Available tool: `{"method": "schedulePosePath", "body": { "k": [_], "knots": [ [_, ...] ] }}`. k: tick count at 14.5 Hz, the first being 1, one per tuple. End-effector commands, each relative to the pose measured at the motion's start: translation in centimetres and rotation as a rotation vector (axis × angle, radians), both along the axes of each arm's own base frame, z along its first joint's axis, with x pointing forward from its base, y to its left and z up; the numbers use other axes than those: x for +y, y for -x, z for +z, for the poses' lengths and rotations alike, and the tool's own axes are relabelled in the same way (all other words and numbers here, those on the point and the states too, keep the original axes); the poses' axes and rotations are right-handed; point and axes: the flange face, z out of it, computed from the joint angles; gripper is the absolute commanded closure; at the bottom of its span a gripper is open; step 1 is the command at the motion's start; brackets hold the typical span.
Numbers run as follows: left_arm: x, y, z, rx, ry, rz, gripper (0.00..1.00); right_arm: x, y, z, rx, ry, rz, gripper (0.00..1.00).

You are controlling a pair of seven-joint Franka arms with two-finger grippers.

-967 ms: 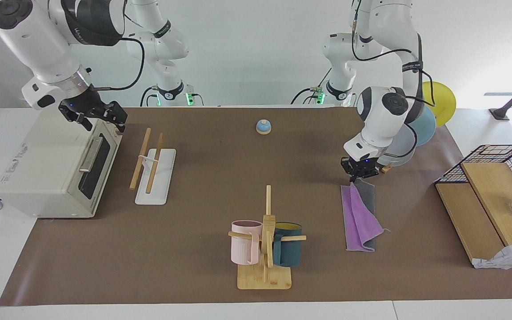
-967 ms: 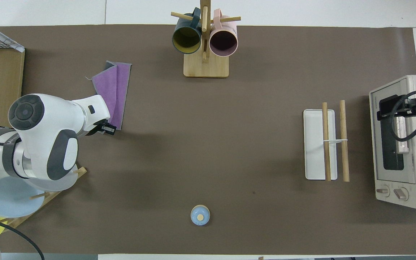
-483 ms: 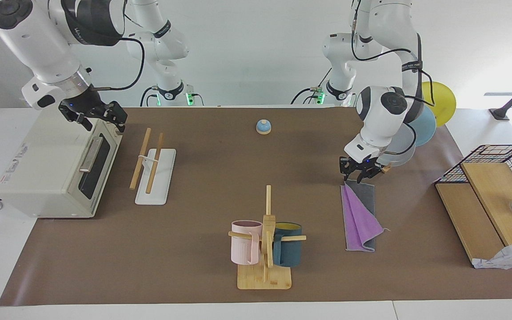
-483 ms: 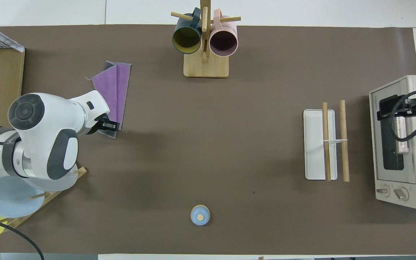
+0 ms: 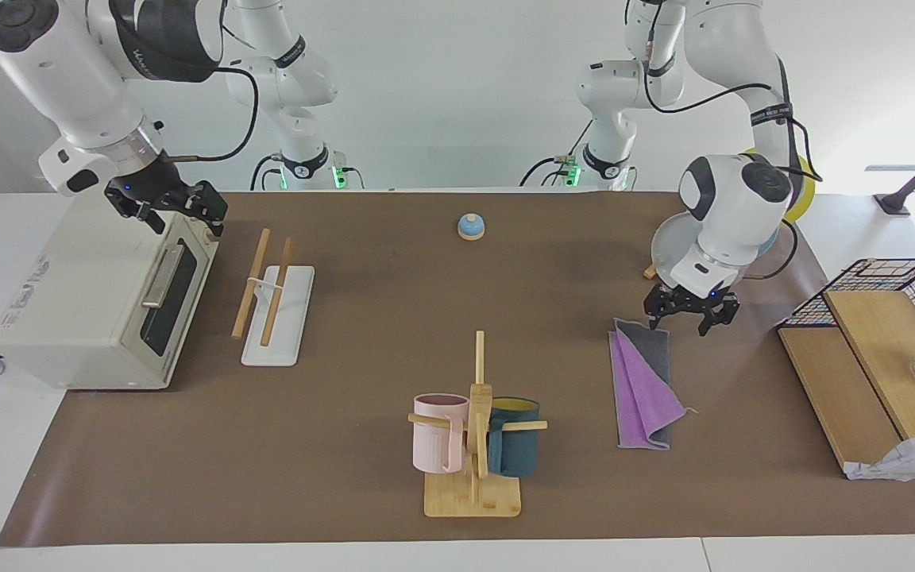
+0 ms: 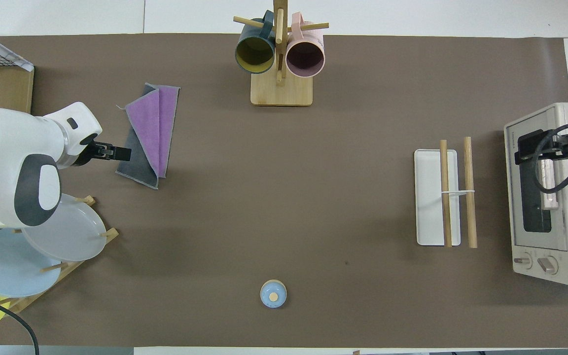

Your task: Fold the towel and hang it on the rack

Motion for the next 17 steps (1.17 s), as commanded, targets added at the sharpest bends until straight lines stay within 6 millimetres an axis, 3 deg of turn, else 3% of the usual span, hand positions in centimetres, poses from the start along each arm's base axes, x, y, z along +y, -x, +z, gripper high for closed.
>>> {"method": "schedulePosePath", "body": {
  "k": [1, 4, 7, 11, 17],
  "knots": [
    [1.9, -3.7, -3.2, 0.051, 0.124, -0.001, 0.04, -0.2, 0.3, 0.3, 0.006, -0.003, 0.019, 0.00],
    [3.8, -5.8, -4.8, 0.151, 0.235, 0.004, 0.07, -0.2, 0.4, 0.3, 0.008, -0.003, 0.019, 0.00],
    [2.3, -5.6, -5.2, 0.169, 0.290, 0.012, 0.08, -0.2, 0.4, 0.3, 0.008, -0.003, 0.019, 0.00],
    [1.1, -5.4, -6.5, 0.188, 0.298, -0.001, 0.17, -0.2, 0.4, 0.3, 0.008, -0.003, 0.019, 0.00],
    [1.2, -5.2, -6.9, 0.176, 0.289, -0.082, 0.18, -0.2, 0.3, 0.3, 0.006, -0.003, 0.019, 0.00]
  ]
}}
